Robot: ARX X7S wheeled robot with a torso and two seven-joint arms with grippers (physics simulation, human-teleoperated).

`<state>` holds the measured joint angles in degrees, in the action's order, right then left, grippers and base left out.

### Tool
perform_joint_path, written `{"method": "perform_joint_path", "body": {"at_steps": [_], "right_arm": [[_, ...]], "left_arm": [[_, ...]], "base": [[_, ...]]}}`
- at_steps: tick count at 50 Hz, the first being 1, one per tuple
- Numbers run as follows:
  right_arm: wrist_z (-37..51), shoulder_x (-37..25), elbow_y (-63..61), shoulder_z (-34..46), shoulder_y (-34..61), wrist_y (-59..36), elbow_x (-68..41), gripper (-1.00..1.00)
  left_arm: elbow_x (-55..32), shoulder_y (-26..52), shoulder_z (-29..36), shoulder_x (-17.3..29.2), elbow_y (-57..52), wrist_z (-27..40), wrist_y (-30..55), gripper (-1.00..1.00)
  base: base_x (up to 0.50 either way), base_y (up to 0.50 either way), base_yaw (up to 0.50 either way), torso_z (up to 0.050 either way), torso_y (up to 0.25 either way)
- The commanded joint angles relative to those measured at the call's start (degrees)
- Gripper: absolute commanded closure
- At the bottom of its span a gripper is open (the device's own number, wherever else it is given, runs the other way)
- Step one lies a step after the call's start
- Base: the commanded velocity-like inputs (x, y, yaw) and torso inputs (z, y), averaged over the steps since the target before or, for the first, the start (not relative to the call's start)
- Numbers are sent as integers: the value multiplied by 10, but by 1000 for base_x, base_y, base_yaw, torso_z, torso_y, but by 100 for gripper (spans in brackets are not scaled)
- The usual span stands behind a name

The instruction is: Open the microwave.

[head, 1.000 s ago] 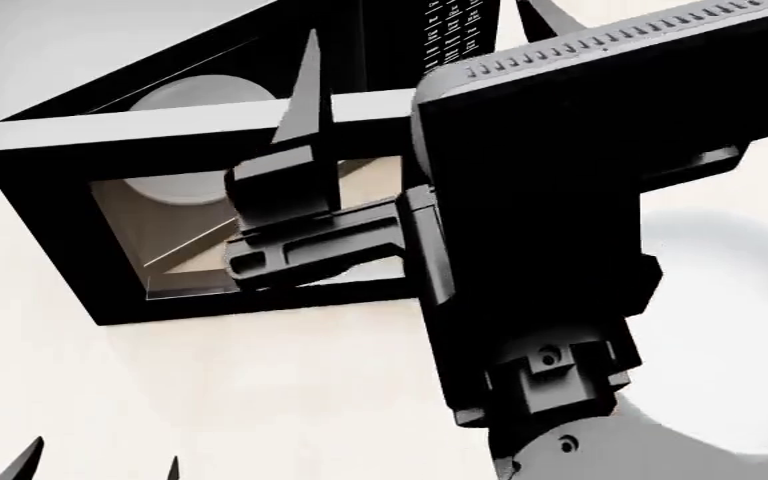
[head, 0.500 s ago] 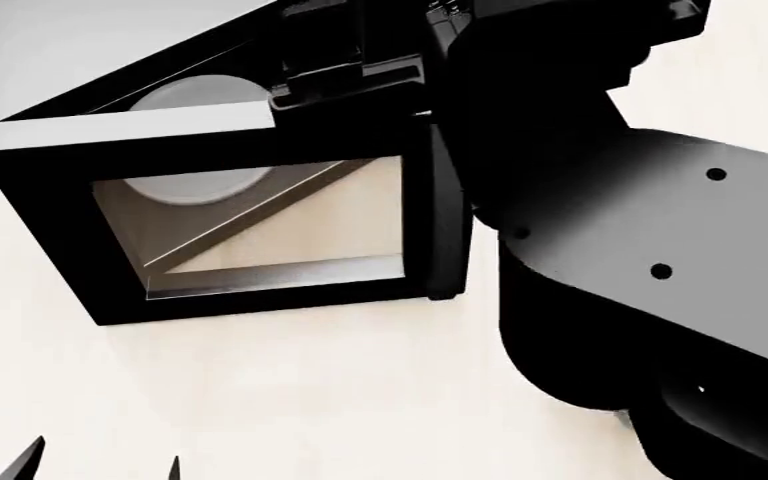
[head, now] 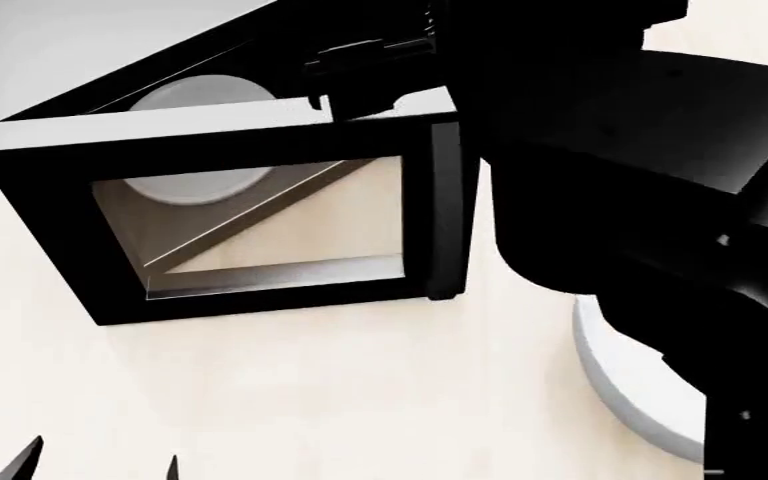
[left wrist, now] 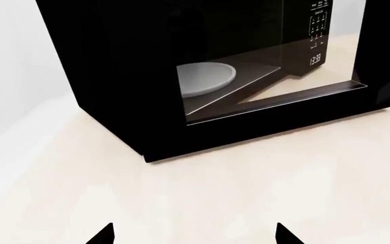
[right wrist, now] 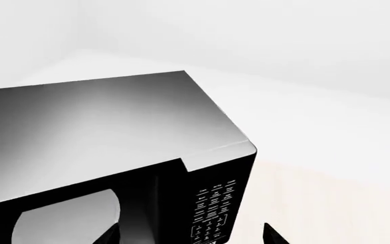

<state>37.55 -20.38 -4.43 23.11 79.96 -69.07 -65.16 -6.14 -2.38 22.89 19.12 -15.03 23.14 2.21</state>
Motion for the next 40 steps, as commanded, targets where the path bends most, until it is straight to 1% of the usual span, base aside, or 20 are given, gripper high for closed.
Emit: {"method": "perform_joint_path", "body": {"at_steps": [1,13,40], "right_arm": [[-19,11,59,30,22,6,27,-100],[-46,20,115,55,41,10,46,-100],[-63,20,139,88,43,1,52,-100]], "left_arm": [[-1,1,2,1,1,1,-1,-100],[-2,2,4,2,3,3,-3,-100],[-4,2,7,6,-1,7,-1,-100]], "base": [[0,0,0,0,0],[0,0,0,0,0],[0,0,0,0,0]]}}
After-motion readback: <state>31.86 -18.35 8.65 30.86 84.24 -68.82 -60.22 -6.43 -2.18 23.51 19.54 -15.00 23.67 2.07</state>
